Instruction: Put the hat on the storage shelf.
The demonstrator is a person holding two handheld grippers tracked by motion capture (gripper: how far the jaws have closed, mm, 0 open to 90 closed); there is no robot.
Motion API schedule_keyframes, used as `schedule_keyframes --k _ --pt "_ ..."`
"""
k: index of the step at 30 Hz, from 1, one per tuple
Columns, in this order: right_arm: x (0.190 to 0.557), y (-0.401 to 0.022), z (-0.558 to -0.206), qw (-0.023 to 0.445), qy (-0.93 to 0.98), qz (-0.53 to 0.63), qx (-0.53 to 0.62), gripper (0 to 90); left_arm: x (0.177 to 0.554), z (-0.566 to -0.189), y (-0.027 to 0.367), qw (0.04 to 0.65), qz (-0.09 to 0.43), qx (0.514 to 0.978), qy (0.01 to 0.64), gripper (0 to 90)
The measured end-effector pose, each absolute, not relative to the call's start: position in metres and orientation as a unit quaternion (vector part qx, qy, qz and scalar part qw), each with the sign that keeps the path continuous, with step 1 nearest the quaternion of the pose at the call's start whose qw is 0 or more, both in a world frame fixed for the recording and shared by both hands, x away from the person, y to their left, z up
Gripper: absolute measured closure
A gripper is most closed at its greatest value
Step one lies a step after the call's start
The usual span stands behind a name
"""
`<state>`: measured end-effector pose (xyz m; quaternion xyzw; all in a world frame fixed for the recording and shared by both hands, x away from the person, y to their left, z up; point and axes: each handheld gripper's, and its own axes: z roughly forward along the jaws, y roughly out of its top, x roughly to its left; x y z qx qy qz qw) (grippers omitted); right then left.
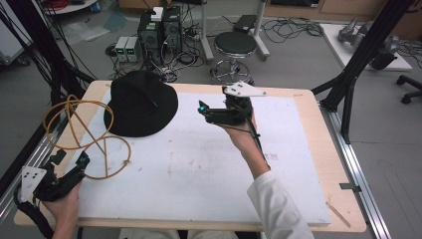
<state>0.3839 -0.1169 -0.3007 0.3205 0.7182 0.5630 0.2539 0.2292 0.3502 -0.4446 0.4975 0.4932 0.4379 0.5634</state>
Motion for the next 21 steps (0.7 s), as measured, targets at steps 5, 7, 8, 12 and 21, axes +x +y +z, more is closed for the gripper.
schedule_keyframes --k 5,7,8,12,21 --pt "0.402 -0.089 -0.3 0.22 0.733 0.563 0.312 9.3 0.229 -0.445 0.35 0.563 0.437 0.5 0.492 25.6" --pt "0.405 -0.084 -0.299 0.213 0.736 0.564 0.308 9.3 0.229 -0.445 0.35 0.563 0.437 0.5 0.492 25.6" --pt "0.41 -0.073 -0.297 0.201 0.745 0.563 0.297 9.3 0.229 -0.445 0.35 0.564 0.437 0.499 0.492 25.6" --pt "0.42 -0.052 -0.292 0.19 0.754 0.562 0.282 9.3 0.228 -0.445 0.351 0.565 0.437 0.499 0.491 25.6" --pt "0.438 -0.002 -0.293 0.165 0.773 0.55 0.27 9.4 0.226 -0.446 0.353 0.57 0.43 0.496 0.495 25.6"
